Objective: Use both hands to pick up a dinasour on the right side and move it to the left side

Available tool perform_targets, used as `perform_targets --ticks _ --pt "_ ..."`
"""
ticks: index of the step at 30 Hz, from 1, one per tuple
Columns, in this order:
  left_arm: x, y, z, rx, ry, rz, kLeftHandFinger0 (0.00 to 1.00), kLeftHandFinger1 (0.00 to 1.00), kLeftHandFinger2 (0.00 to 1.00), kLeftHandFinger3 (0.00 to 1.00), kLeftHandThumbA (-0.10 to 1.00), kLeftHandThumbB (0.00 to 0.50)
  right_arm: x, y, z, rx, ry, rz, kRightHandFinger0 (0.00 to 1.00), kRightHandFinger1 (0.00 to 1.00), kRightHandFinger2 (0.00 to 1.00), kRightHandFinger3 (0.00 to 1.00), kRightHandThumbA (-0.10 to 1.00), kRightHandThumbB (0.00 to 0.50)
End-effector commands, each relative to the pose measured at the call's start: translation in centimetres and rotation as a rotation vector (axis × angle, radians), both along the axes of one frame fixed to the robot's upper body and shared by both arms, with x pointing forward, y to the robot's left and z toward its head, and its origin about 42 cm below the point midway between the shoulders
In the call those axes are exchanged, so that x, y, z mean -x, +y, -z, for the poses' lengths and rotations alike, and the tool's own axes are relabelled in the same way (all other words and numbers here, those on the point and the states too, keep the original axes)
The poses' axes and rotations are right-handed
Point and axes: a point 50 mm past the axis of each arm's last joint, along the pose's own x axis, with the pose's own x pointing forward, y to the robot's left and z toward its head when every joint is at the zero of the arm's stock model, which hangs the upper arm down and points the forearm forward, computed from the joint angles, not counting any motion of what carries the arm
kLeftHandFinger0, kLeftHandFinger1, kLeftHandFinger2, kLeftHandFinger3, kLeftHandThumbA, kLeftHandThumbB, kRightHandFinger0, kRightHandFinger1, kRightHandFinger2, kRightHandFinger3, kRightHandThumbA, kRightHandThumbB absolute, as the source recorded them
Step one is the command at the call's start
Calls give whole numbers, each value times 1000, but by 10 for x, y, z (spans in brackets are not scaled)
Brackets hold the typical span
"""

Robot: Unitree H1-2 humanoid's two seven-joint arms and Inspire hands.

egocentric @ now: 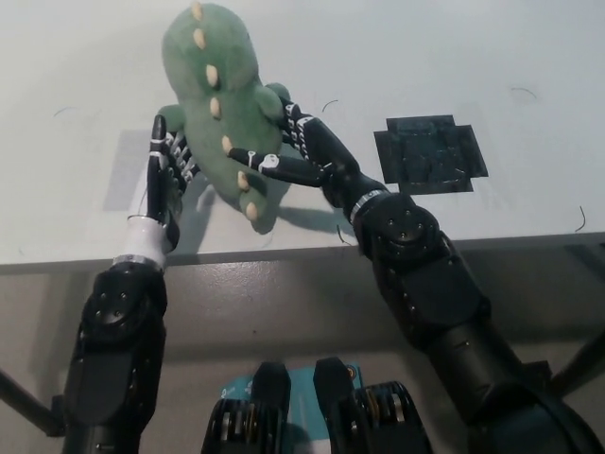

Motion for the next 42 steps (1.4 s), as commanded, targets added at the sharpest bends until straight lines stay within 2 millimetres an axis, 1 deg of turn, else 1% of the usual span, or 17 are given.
perform_targets --ticks 1,5,7,8,9,14,17,18,20,21,22,29,30,32,34,39,42 --pt "2 -5 -28 -9 -91 16 1000 1000 1000 1000 1000 359 10 39 -32 -16 -62 -155 1000 1000 1000 1000 1000 315" --pt "8 0 -32 -7 -109 9 1000 1000 1000 1000 1000 376 12 41 -38 -2 -79 -176 1000 1000 1000 1000 1000 323" --pt "10 1 -33 -6 -115 8 1000 1000 1000 1000 1000 388 12 42 -40 2 -85 -181 1000 1000 1000 1000 1000 304" --pt "10 3 -34 -7 -116 8 1000 1000 1000 1000 1000 389 12 42 -39 4 -87 -183 1000 1000 1000 1000 1000 317" --pt "11 4 -34 -8 -115 7 1000 1000 1000 1000 1000 397 11 42 -39 6 -89 -187 1000 1000 1000 1000 1000 306" --pt "9 5 -37 0 -126 -2 1000 1000 1000 1000 1000 379 11 45 -45 5 -101 -196 1000 1000 1000 1000 1000 252" --pt "8 6 -35 8 -127 1 1000 1000 1000 1000 1000 378 11 46 -45 21 -107 -195 1000 1000 1000 1000 1000 258" --pt "8 7 -33 6 -125 0 1000 1000 1000 1000 1000 379 12 47 -44 23 -110 -196 1000 1000 1000 1000 1000 246" --pt "8 7 -33 6 -127 -4 1000 1000 1000 1000 1000 367 12 47 -45 22 -113 -196 1000 1000 1000 1000 1000 248" --pt "10 8 -31 2 -128 -7 1000 1000 1000 1000 1000 352 13 48 -43 16 -94 -192 1000 1000 1000 1000 1000 266" --pt "11 8 -29 16 -123 -8 1000 1000 1000 1000 1000 360 13 49 -41 22 -93 -194 1000 1000 1000 1000 1000 271" --pt "11 8 -25 16 -127 -9 1000 1000 1000 1000 1000 337 13 48 -39 32 -78 -194 1000 1000 1000 1000 1000 302" --pt "11 8 -25 16 -126 -9 1000 1000 1000 1000 1000 342 13 48 -39 32 -77 -194 1000 1000 1000 1000 1000 288" --pt "12 8 -24 18 -129 -12 1000 1000 1000 1000 1000 332 13 48 -38 36 -73 -198 1000 1000 1000 1000 1000 295" --pt "10 7 -25 14 -133 -9 1000 1000 1000 1000 1000 330 12 47 -40 27 -66 -201 1000 1000 1000 1000 1000 297" --pt "8 8 -27 8 -134 -12 1000 1000 1000 1000 1000 366 9 46 -43 41 -74 -196 1000 1000 1000 1000 1000 315" --pt "6 8 -27 8 -133 -14 1000 1000 1000 1000 1000 354 7 45 -42 42 -65 -193 1000 1000 1000 1000 1000 306"
